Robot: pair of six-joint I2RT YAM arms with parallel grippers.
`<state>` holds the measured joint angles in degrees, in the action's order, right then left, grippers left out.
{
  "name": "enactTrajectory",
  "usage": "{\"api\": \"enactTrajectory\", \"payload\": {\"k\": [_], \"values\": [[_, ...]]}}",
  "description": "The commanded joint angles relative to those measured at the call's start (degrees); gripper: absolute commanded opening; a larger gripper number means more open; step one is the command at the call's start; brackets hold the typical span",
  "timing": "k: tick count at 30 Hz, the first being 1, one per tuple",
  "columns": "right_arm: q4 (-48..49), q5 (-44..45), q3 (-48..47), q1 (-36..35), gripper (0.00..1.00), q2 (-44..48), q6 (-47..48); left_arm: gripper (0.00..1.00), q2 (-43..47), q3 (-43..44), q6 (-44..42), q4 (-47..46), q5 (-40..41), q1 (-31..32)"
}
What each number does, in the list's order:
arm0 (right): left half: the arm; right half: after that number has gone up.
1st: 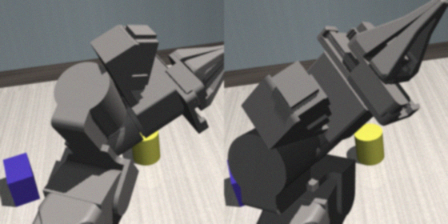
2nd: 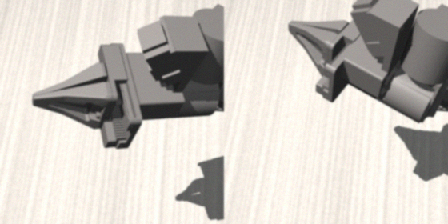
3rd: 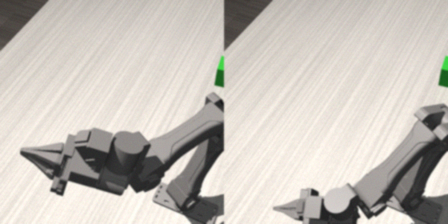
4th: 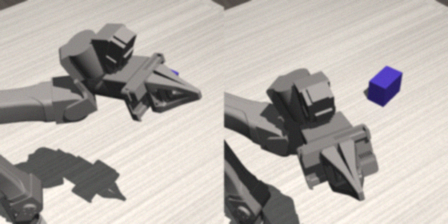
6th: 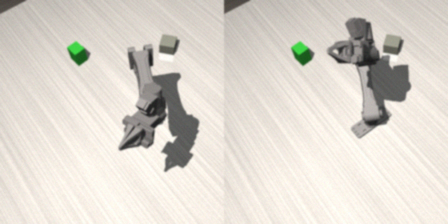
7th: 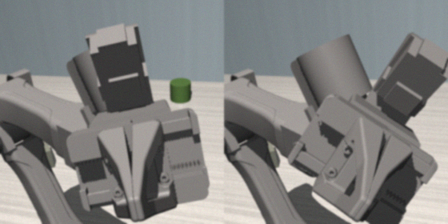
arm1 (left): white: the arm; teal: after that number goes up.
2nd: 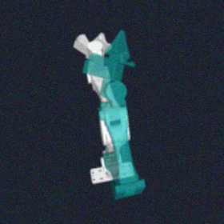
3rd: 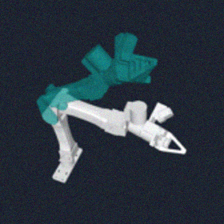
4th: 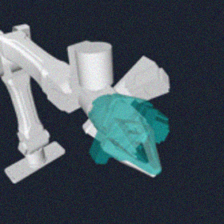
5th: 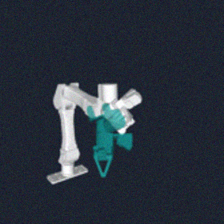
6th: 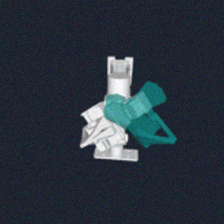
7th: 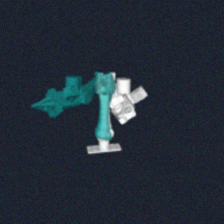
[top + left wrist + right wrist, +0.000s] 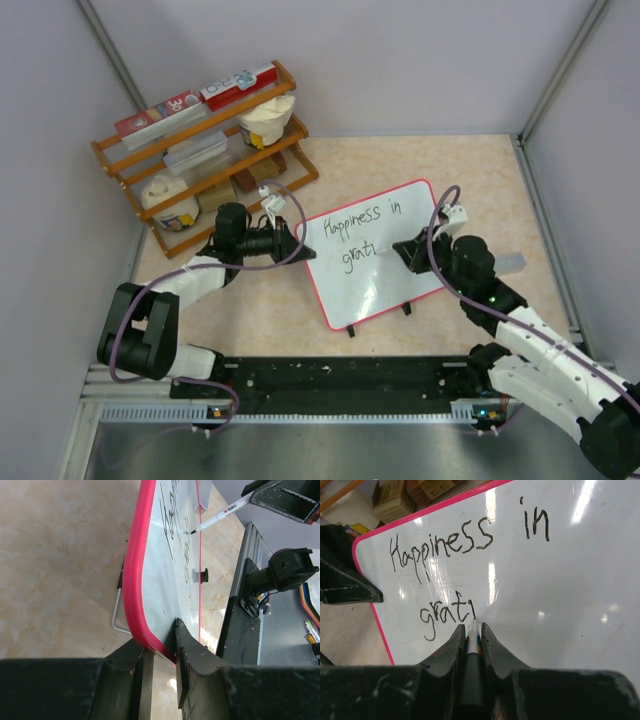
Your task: Write a sentence on the whiteboard
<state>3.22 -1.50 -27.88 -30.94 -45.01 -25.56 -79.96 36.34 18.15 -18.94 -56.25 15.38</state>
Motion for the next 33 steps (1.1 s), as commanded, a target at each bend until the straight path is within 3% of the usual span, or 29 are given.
{"api": "enactTrajectory", "payload": {"k": [1, 15, 33], "values": [[2.48, -0.26, -4.46, 0.7, 0.0, 1.16, 0.07, 0.0, -0.28, -1.36, -9.01, 2.77, 2.81, 1.5], [5.48, 1.32, -8.51, 0.7, 0.0, -6.13, -0.02, 0.0, -0.37, -1.18, -9.01, 2.94, 2.81, 1.5], [4.42, 3.52, -6.05, 0.7, 0.0, -6.23, 0.43, 0.0, -0.28, -1.35, -9.19, 3.03, 3.16, 1.5]]}}
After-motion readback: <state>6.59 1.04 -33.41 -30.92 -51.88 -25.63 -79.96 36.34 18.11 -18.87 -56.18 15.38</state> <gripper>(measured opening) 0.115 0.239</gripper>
